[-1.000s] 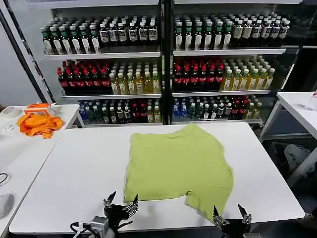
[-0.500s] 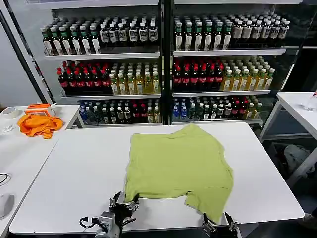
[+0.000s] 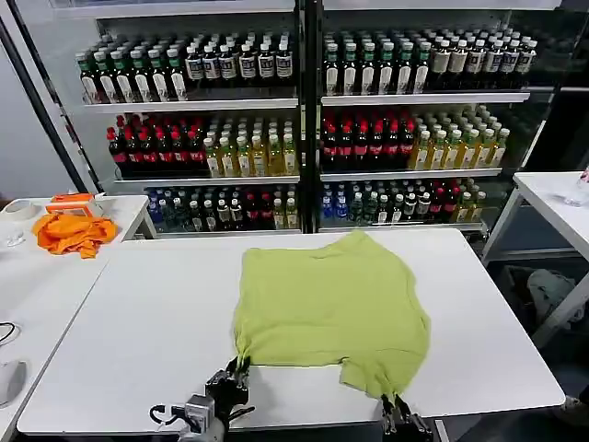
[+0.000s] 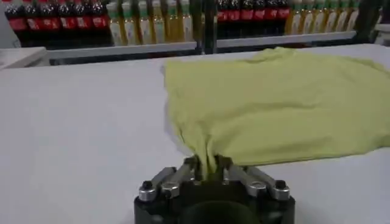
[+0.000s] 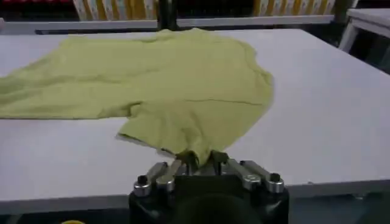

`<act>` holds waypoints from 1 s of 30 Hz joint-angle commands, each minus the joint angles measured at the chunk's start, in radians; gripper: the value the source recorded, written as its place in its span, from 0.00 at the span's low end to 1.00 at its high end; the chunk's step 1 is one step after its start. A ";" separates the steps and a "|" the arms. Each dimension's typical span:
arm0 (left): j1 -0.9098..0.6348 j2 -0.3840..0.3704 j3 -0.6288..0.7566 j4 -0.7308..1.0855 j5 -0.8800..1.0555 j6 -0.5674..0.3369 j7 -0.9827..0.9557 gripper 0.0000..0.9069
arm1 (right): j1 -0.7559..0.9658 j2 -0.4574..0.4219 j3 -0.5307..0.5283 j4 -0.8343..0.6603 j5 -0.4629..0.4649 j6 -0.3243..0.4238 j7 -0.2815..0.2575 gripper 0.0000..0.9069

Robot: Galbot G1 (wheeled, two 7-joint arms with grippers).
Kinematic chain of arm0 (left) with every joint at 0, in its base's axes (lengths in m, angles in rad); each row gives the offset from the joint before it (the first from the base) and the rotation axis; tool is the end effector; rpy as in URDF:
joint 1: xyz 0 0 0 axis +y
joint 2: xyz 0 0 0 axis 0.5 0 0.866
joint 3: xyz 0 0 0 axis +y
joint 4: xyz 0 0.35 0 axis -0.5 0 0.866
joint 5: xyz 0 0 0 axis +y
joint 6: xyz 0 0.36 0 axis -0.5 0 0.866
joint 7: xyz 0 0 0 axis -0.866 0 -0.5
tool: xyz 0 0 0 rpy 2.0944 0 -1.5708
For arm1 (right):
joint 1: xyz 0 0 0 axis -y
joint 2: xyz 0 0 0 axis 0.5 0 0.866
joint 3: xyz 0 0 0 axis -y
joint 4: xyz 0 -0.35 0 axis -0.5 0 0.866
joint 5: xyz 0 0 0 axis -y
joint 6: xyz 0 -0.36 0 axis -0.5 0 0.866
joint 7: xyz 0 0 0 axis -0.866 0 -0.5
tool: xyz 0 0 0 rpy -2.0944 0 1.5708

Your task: Fold and organize the clothes.

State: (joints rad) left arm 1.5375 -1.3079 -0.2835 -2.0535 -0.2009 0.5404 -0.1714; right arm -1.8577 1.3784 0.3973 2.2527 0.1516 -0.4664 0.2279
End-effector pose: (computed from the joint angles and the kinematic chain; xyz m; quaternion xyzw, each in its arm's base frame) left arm 0.1808 -0.0257 -0.3190 -0.0866 -0.9507 -0.0309 0.2961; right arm 0.0986 0.0110 -0.2888 0.0054 -0.9521 0.0131 0.3053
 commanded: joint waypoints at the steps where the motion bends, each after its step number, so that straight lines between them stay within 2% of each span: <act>1: 0.016 -0.001 0.003 -0.040 -0.005 -0.004 0.005 0.02 | -0.031 -0.006 0.027 0.073 0.004 0.005 0.000 0.00; 9: 0.097 0.013 -0.021 -0.188 -0.003 -0.012 0.010 0.02 | -0.085 -0.040 0.094 0.217 0.018 0.009 -0.001 0.00; 15: 0.133 0.042 -0.043 -0.273 0.005 -0.011 0.020 0.02 | -0.007 -0.092 0.180 0.246 0.087 -0.021 -0.001 0.00; 21: 0.084 0.085 -0.052 -0.245 0.000 -0.001 0.030 0.02 | 0.158 -0.170 0.195 0.142 0.144 -0.028 -0.004 0.00; 30: -0.042 0.138 -0.023 -0.108 -0.001 -0.004 0.044 0.02 | 0.360 -0.229 0.112 -0.043 0.151 -0.039 -0.005 0.00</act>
State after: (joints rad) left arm 1.5521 -1.1960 -0.3072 -2.2026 -0.2026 0.5406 -0.1294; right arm -1.6734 1.2062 0.5280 2.3250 0.2744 -0.5021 0.2215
